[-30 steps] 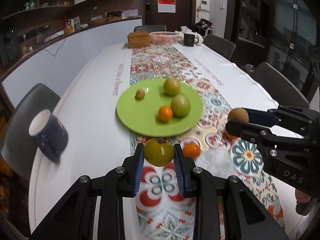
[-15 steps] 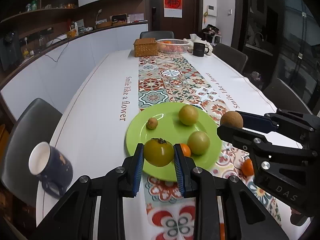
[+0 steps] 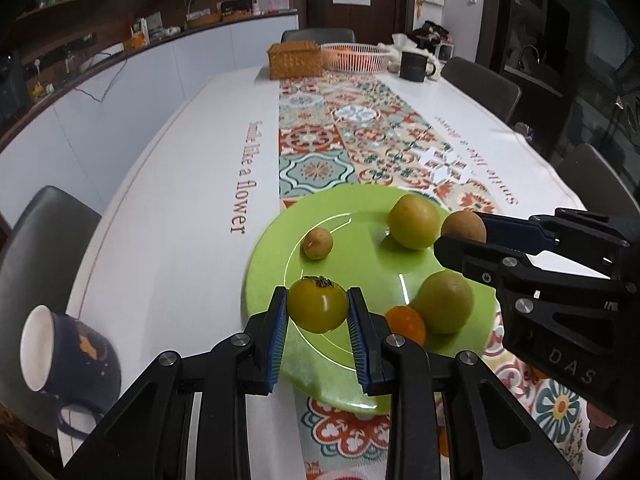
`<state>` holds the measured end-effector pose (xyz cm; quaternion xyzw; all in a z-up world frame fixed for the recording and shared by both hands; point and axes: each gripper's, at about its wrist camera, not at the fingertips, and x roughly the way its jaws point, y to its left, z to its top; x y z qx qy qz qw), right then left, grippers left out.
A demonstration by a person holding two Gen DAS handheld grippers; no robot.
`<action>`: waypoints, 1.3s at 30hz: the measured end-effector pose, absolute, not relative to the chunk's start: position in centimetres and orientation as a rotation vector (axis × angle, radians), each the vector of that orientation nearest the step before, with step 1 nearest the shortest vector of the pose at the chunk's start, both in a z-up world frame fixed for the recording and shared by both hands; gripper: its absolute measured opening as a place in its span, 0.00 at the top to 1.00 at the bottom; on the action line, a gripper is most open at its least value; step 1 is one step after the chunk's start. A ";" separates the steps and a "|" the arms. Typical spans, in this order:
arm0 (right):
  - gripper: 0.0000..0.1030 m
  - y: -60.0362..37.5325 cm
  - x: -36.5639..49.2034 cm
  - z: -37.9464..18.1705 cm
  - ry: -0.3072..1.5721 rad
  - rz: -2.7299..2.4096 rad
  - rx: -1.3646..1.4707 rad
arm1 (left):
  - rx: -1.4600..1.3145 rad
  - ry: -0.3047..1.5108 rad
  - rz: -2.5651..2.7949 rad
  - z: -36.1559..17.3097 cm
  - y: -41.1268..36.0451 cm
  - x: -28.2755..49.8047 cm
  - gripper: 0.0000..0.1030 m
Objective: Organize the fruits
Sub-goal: 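Place the green tomato and brown fruit onto the green plate with both tools, then withdraw both tools from the plate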
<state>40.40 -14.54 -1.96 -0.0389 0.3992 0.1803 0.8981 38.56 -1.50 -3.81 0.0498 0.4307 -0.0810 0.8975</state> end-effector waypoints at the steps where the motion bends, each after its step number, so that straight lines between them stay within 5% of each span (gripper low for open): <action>1: 0.73 -14.5 40.6 -2.3 0.835 0.372 -0.084 | 0.101 0.900 -0.168 -4.1 -1.5 38.8 0.72; 12: 0.73 -14.1 42.0 -4.3 0.884 0.342 -0.112 | 0.085 0.965 -0.167 -6.2 -1.6 40.2 0.70; 17: 0.61 -14.2 41.2 -3.9 0.864 0.323 -0.133 | 0.104 0.945 -0.150 -5.4 -1.6 39.3 0.60; 39: 0.52 -18.5 29.8 2.6 0.703 0.354 -0.114 | 0.075 0.769 -0.119 3.2 -3.3 27.7 0.36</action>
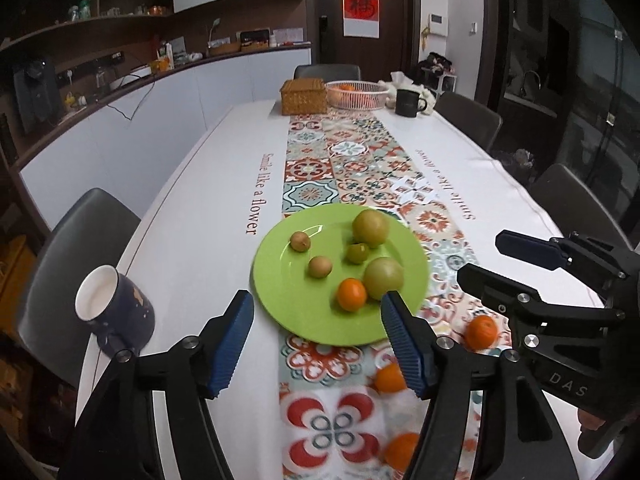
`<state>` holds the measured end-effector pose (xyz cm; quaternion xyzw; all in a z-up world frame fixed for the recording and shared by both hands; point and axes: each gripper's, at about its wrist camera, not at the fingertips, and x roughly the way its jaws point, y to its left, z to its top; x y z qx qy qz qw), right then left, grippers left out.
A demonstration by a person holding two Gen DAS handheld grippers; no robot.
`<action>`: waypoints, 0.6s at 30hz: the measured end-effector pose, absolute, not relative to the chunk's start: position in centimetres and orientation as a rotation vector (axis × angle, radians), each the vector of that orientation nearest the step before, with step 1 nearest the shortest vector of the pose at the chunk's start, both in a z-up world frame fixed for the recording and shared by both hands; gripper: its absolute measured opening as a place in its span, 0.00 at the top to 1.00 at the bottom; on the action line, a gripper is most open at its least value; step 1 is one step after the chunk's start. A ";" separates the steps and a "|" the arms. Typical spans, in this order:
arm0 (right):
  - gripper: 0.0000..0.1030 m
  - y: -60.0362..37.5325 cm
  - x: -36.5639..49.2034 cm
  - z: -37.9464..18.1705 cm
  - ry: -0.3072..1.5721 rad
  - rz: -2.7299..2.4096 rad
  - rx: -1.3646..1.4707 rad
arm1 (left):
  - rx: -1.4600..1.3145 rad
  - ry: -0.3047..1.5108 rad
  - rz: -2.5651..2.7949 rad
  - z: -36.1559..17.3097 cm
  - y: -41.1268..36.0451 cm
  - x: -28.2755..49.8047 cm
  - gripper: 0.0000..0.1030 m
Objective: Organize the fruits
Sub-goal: 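Withdraw both tools from the plate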
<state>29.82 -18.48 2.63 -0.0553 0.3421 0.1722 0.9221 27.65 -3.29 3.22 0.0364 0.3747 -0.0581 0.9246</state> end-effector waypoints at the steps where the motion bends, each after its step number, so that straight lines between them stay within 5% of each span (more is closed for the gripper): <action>1: 0.52 -18.7 29.4 2.8 0.700 0.354 -0.111 | 0.074 0.764 -0.121 3.4 -3.5 27.0 0.36; 18: 0.48 -23.3 24.5 1.8 0.728 0.317 -0.122 | -0.002 0.876 -0.111 0.8 -6.1 21.1 0.33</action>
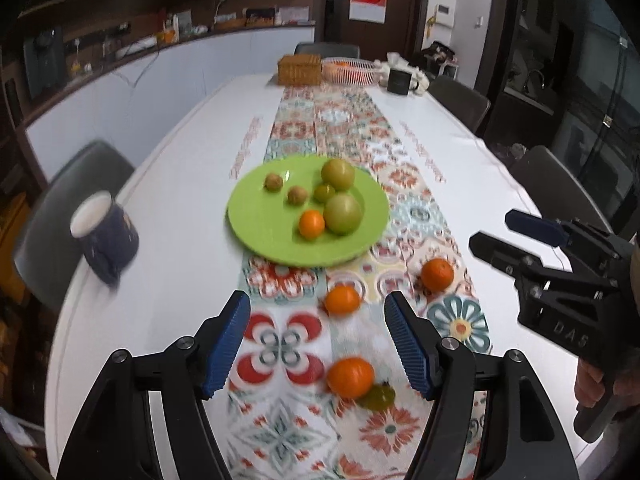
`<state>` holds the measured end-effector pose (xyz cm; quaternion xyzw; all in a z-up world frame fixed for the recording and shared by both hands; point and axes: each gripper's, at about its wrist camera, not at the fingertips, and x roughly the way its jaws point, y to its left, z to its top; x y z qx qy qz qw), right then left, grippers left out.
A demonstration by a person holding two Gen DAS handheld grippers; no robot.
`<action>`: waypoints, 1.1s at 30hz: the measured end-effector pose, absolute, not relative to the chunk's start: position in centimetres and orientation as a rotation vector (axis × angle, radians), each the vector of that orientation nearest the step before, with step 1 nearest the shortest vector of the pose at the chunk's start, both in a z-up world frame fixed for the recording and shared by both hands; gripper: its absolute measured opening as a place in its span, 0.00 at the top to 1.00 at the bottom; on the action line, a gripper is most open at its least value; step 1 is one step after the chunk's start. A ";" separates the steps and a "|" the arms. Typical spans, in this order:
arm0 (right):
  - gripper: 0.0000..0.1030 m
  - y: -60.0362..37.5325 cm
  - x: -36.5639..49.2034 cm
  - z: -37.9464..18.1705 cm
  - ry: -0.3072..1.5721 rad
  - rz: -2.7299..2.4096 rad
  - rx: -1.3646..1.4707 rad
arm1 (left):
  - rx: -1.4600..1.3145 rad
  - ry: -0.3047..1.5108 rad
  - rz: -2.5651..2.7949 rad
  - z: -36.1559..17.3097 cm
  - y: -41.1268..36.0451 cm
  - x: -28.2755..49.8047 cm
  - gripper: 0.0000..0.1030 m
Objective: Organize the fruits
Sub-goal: 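Withdraw both tools from the plate, then grasp an orange with the left tool while the right tool grasps another orange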
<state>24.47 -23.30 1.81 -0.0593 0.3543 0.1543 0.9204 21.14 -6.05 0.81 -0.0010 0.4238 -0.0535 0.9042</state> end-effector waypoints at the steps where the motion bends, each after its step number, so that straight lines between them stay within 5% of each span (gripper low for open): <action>1: 0.48 -23.5 24.4 1.6 0.732 0.316 -0.124 | -0.007 0.886 -0.111 0.4 -6.1 20.9 0.33; 17: 0.48 -25.2 24.8 -4.6 0.898 0.288 -0.134 | -0.025 1.071 -0.109 -5.8 -7.4 20.2 0.34; 33: 0.48 -24.8 28.3 -8.2 0.976 0.275 -0.116 | -0.124 1.169 -0.174 -8.4 -7.5 22.2 0.60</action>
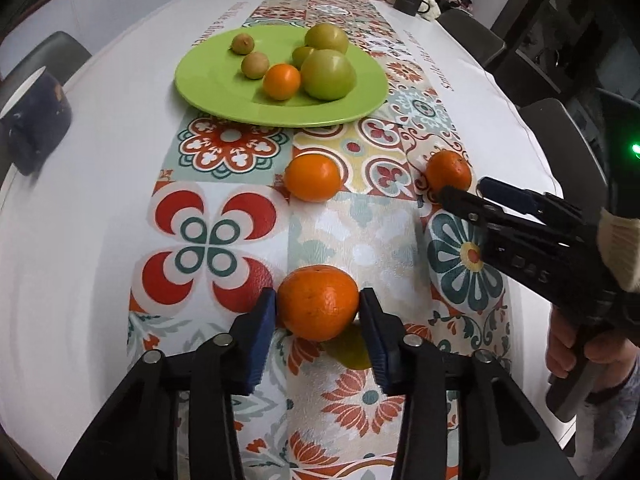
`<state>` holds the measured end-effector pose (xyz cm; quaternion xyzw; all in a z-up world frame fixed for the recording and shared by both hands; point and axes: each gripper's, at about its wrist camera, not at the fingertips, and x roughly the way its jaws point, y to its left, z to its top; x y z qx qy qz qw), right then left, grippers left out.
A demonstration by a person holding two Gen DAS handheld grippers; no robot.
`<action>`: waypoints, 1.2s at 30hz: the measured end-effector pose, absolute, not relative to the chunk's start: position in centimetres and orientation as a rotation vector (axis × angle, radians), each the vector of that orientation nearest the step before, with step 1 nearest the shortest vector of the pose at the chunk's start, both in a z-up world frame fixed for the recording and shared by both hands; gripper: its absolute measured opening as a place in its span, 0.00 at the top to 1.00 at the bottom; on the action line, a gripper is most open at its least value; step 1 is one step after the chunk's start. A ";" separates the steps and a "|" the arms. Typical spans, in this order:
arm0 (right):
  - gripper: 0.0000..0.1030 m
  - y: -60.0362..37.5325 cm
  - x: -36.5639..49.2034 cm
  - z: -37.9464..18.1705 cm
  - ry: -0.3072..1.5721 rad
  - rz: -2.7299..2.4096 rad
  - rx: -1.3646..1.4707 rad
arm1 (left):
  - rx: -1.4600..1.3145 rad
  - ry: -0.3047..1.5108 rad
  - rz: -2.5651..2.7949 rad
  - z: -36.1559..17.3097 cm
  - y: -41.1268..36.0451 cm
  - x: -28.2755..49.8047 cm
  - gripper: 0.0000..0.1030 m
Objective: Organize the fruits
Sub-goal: 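Grasp an orange with the left tool while the right tool grasps another orange, then carry both oranges to the green plate and open both tools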
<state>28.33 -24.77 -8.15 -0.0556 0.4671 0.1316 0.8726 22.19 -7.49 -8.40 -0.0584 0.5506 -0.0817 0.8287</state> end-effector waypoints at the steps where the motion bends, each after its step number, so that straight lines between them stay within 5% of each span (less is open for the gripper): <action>1: 0.48 -24.7 28.6 -8.4 0.982 0.275 -0.115 | -0.112 1.165 -0.174 -8.4 -7.6 22.3 0.60; 12: 0.48 -24.4 30.2 -9.6 0.998 0.265 -0.095 | -0.027 1.113 -0.170 -7.6 -8.2 24.4 0.60; 20: 0.59 -24.2 30.3 -9.4 0.988 0.267 -0.096 | 0.004 1.093 -0.179 -7.5 -8.7 25.8 0.60; 36: 0.59 -22.7 26.7 -4.0 0.866 0.311 -0.086 | 0.008 1.008 -0.205 -4.9 -7.4 23.6 0.61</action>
